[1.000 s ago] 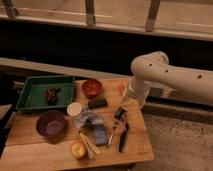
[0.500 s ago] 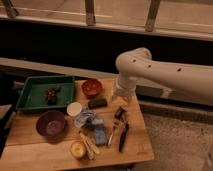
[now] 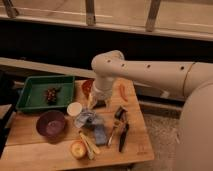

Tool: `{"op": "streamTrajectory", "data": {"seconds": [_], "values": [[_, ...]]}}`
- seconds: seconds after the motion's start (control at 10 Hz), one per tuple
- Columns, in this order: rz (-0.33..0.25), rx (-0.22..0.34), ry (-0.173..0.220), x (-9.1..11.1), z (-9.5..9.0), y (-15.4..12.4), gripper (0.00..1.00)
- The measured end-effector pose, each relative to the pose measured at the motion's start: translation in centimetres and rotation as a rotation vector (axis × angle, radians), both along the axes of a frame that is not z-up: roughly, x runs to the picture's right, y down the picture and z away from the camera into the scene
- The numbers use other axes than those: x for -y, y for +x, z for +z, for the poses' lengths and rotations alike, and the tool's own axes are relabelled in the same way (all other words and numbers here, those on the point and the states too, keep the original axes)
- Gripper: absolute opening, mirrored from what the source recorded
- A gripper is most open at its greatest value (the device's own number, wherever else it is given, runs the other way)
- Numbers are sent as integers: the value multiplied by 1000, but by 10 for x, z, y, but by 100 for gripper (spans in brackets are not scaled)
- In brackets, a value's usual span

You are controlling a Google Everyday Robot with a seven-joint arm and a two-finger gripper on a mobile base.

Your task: Wipe red bowl with towel

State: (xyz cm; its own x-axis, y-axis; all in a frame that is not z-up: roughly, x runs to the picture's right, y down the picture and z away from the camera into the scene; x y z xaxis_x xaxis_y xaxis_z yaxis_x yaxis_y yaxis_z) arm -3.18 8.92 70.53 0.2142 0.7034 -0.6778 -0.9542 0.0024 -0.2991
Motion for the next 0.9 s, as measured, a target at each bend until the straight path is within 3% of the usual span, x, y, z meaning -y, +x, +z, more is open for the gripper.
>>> {"op": "streamTrajectory", "data": {"seconds": [0.2, 0.5, 0.9], "values": [[-42, 60, -27, -13, 0, -18, 65], [-112, 124, -36, -18, 13, -40, 65], [-162, 132, -5, -11, 42, -39, 65]]}}
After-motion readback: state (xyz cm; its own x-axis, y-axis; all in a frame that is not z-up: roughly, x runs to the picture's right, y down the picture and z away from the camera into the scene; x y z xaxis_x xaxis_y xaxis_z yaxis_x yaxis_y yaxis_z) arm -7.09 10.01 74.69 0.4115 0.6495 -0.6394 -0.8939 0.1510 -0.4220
